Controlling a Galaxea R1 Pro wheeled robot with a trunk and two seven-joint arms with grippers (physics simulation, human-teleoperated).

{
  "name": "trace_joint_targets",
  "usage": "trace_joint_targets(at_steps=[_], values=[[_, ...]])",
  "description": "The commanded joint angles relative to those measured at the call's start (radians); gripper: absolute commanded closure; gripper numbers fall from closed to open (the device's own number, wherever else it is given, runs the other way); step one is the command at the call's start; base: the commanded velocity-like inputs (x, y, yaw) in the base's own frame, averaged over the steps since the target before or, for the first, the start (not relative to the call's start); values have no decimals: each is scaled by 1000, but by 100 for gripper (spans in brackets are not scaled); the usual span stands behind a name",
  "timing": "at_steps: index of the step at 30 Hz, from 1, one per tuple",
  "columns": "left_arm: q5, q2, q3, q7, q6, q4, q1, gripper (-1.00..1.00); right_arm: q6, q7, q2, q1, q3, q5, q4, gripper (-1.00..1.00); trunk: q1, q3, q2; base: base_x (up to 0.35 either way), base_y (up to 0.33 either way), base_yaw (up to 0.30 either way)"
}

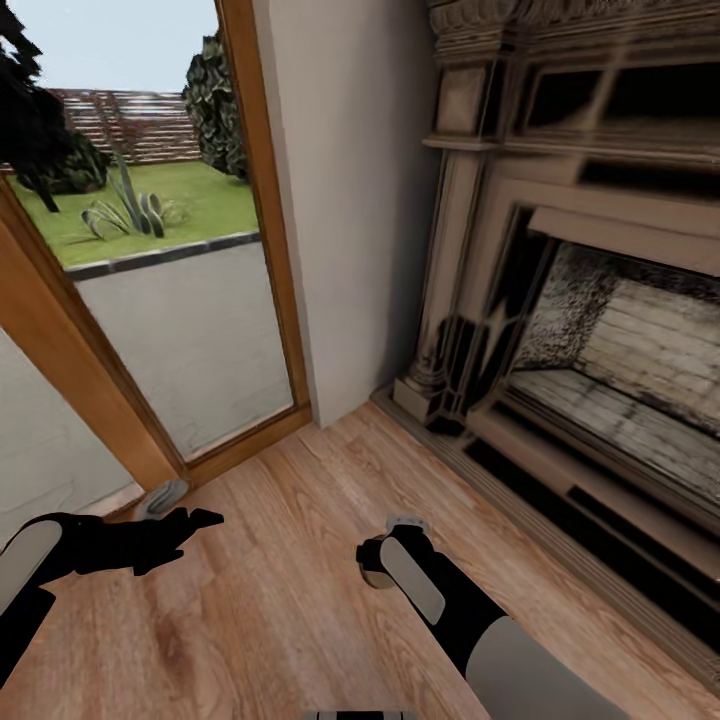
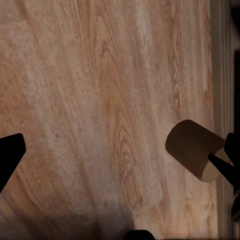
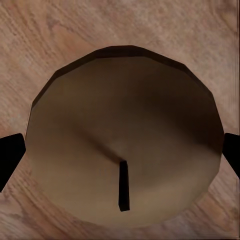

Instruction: Place each of the two pumpkins and all three candles from the living room inside a cabinet in the living room (use any cabinet), then make sure every cabinet is closed, and position the cauldron so it is next to a table in the living room.

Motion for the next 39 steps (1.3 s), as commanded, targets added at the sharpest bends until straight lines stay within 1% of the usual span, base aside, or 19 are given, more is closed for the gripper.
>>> trace_joint_targets(at_steps=[1, 5, 8, 13, 39], values=[[10, 1, -1, 10, -1, -1, 0, -100, 1, -8, 0, -1, 3, -7, -1, 100, 0, -1, 0, 0, 0, -280], [10, 1, -1, 10, -1, -1, 0, -100, 1, -9, -1, -1, 3, -10, -1, 100, 0, -1, 0, 0, 0, -280], [10, 1, -1, 10, -1, -1, 0, -100, 1, -9, -3, -1, 4, -29, -1, 100, 0, -1, 0, 0, 0, -280], [10, 1, -1, 10, -1, -1, 0, -100, 1, -10, -4, -1, 4, -40, -1, 100, 0, -1, 0, 0, 0, -281], [10, 1, -1, 10, -1, -1, 0, -100, 3, -18, 0, -1, 4, -44, -1, 100, 0, -1, 0, 0, 0, -281]])
